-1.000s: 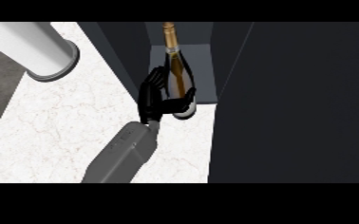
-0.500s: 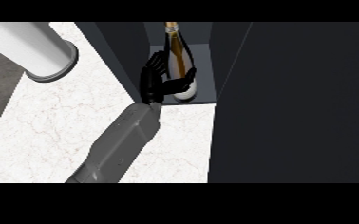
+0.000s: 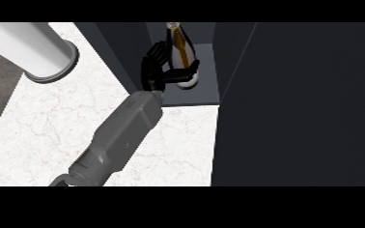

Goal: Pick up the wine, place it into the cabinet and close the cabinet

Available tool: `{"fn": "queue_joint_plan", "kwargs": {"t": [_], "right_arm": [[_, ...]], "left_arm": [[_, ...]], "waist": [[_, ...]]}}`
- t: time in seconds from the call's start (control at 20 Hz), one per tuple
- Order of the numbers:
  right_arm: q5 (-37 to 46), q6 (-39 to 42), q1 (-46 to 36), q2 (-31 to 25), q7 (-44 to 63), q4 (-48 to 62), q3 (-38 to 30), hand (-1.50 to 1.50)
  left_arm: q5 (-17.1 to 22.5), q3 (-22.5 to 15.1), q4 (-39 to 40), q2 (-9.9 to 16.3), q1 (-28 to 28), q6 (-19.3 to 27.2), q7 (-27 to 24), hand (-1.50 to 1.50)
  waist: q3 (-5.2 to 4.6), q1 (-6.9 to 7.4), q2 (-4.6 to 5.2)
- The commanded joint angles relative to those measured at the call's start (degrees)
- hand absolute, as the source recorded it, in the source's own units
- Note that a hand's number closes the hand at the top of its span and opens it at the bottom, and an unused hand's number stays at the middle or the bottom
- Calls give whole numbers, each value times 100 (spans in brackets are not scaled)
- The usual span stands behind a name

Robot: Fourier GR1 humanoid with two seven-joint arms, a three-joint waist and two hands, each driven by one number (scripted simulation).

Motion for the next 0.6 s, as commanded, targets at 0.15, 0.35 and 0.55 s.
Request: {"fn": "queue_joint_plan", "kwargs": {"t": [0.15,0.35,0.55], "right_arm": [[-806,53,220,-2,337,-747,-74,-150],[-693,190,444,59,-23,-608,-10,-150],[-720,190,328,20,257,-776,72,-150]], "left_arm": [[-225,211,763,39,-1018,481,33,150],[-482,120,1159,513,-1348,785,194,150],[-738,24,1731,335,-1261,942,-159,-150]], "waist": [[11,-35,-25],[19,-45,-46],[8,-100,9]]}}
